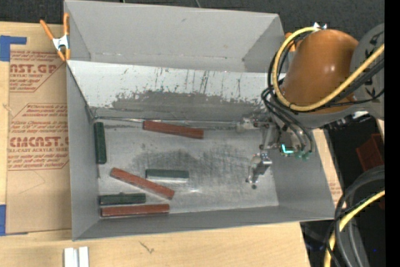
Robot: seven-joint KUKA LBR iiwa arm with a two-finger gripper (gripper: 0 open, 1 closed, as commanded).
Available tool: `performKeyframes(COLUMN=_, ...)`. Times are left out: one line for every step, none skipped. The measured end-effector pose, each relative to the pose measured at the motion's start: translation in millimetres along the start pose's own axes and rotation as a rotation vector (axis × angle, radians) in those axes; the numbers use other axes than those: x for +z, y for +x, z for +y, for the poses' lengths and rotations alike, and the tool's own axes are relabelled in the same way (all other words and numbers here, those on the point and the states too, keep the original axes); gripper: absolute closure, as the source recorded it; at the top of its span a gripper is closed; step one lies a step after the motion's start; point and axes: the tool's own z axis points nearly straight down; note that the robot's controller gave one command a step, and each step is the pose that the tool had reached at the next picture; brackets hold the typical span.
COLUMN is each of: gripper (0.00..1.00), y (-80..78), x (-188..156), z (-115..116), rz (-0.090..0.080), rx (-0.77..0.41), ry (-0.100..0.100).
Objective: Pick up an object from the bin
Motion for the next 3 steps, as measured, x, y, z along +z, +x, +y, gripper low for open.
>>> performKeyframes(gripper=0.0, y=-1.7, x=-4.2, z=0.1, rz=-0.008, rx=-0.001, ry=0.001)
performKeyframes(gripper=0.0, y=-48.3, x=55.0, z=20.3, rz=-0.018, rx=-0.004, ry=0.001)
performKeyframes(gripper=0.0, y=-41.6, x=62.1, z=45.8, rz=0.001, rx=0.06, ry=-0.001)
